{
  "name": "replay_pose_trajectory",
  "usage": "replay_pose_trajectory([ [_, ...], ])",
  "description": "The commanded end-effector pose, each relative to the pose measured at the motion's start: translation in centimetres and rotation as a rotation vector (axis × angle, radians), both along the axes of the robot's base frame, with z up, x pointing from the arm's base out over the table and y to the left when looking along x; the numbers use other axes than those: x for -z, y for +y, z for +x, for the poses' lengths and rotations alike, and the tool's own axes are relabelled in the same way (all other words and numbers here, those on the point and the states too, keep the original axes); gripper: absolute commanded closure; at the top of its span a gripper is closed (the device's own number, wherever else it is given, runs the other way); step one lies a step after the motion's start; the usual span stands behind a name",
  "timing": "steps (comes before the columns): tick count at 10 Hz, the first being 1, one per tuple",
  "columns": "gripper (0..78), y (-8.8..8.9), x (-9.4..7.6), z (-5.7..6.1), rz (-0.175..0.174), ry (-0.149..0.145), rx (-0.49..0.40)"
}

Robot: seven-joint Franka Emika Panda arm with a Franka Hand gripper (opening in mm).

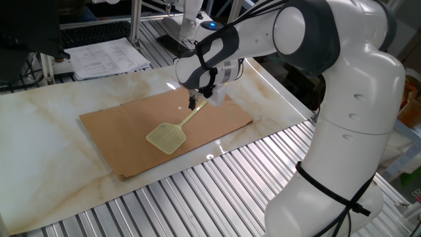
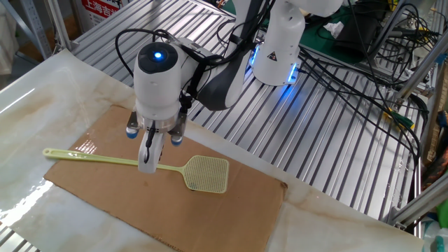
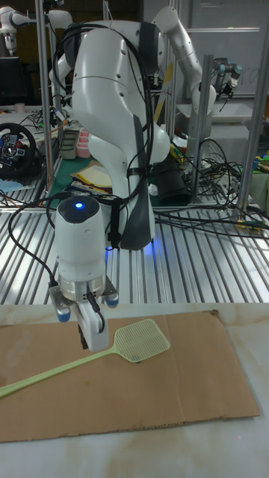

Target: Swat with a flyswatter

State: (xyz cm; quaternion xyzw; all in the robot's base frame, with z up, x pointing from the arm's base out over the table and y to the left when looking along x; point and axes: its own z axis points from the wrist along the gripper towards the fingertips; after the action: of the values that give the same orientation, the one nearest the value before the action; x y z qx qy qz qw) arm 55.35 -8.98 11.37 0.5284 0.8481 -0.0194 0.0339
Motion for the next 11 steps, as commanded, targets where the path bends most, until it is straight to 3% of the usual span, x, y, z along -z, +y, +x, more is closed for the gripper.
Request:
replay_pose_trajectory([
  [1,75.0,-0.04,-0.20,0.14,0.025,-0.006,0.030],
  [6,75.0,-0.04,-0.20,0.14,0.025,-0.006,0.030],
  [7,75.0,-0.04,-0.20,0.14,-0.029,-0.046,0.025],
  [11,75.0,-0.04,-0.21,0.14,-0.027,-0.046,0.026],
])
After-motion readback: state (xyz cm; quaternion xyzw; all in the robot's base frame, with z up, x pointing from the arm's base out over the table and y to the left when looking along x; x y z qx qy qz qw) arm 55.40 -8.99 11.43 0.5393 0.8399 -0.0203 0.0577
